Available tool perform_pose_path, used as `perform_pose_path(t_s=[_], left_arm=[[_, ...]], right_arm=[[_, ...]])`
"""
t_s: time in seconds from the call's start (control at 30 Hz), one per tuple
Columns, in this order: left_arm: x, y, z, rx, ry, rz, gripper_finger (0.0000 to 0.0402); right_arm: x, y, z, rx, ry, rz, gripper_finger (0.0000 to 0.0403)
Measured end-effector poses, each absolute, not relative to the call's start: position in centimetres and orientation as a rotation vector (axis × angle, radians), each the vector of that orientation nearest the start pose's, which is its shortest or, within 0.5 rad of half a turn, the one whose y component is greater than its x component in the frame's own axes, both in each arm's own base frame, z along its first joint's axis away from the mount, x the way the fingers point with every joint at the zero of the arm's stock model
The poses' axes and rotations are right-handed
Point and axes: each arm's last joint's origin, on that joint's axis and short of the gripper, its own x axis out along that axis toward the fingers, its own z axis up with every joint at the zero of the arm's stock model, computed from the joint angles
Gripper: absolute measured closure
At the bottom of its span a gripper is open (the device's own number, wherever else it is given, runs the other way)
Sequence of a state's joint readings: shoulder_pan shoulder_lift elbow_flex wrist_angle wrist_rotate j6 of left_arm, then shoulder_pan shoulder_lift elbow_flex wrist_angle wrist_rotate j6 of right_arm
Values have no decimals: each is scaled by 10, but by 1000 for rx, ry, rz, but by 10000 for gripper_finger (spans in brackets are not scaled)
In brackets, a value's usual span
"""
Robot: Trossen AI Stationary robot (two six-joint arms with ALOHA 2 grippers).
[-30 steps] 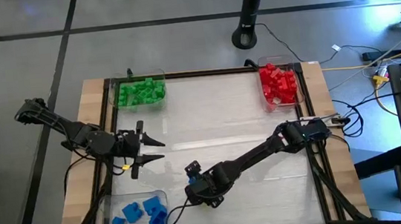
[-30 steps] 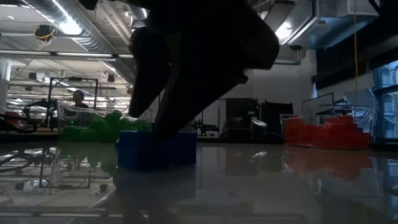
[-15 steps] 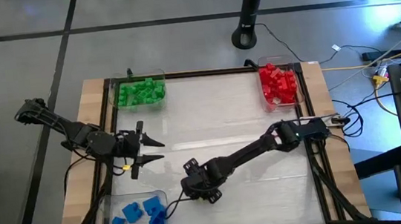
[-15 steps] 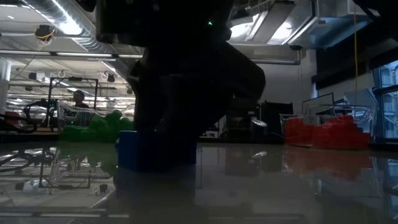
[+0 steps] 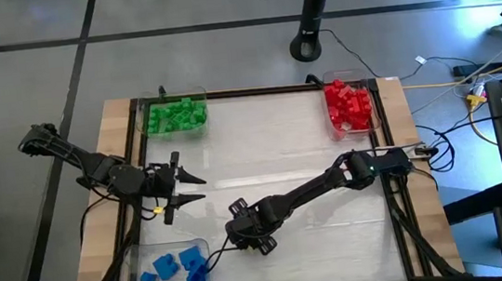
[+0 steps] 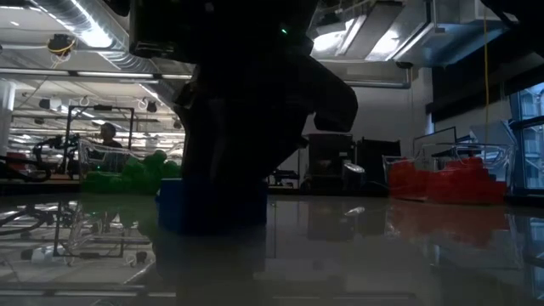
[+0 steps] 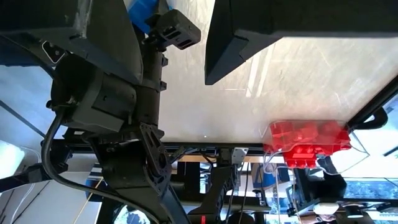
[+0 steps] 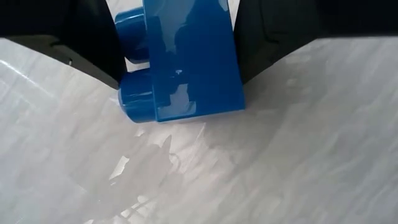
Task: Sort blocks
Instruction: Put the blue game piece into the bottom transparent bin
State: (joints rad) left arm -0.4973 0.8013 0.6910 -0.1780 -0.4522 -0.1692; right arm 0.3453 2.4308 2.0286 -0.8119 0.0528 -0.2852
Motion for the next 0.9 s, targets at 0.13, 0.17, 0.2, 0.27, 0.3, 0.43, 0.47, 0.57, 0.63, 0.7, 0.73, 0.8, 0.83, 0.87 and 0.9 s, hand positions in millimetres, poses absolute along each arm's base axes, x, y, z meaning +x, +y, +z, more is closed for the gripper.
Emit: perform_pose_path(t_s=[0.13,0.17,0.2,0.27,0.3,0.43,0.47,0.57,0.63,0.7,0.73,0.8,0.83,0.87,0.9], left_arm=[[161,-73,299,-37,259,-23,237],[161,-73,299,-39,258,-23,237],[161,-73,299,-40,258,-23,237],[161,-73,299,-40,259,-23,237],[161,-73,299,-40,259,-23,237],[160,-72,300,-43,255,-23,237],[159,-72,301,-45,252,-24,237],[155,-70,304,-58,231,-25,237],[150,-67,308,-68,211,-27,237],[145,-64,311,-78,191,-29,237],[142,-63,312,-81,186,-29,237],[137,-60,315,-87,172,-30,237],[135,-59,316,-90,165,-31,237],[133,-58,316,-91,163,-31,237],[132,-57,317,-94,160,-31,237]], right_arm=[[472,172,148,-482,1147,421,146],[472,172,150,-479,1147,420,143],[471,173,152,-473,1147,425,143],[470,176,157,-464,1141,433,149],[470,179,160,-464,1131,439,153],[474,186,186,-460,1065,449,168],[475,187,193,-460,1050,451,170],[478,191,212,-463,999,446,177],[477,193,228,-462,976,449,191],[477,195,247,-458,931,447,210],[476,196,253,-460,914,444,222],[475,196,263,-461,859,443,246],[476,196,266,-469,836,446,257],[477,196,269,-472,813,437,268],[476,195,271,-480,811,428,277]])
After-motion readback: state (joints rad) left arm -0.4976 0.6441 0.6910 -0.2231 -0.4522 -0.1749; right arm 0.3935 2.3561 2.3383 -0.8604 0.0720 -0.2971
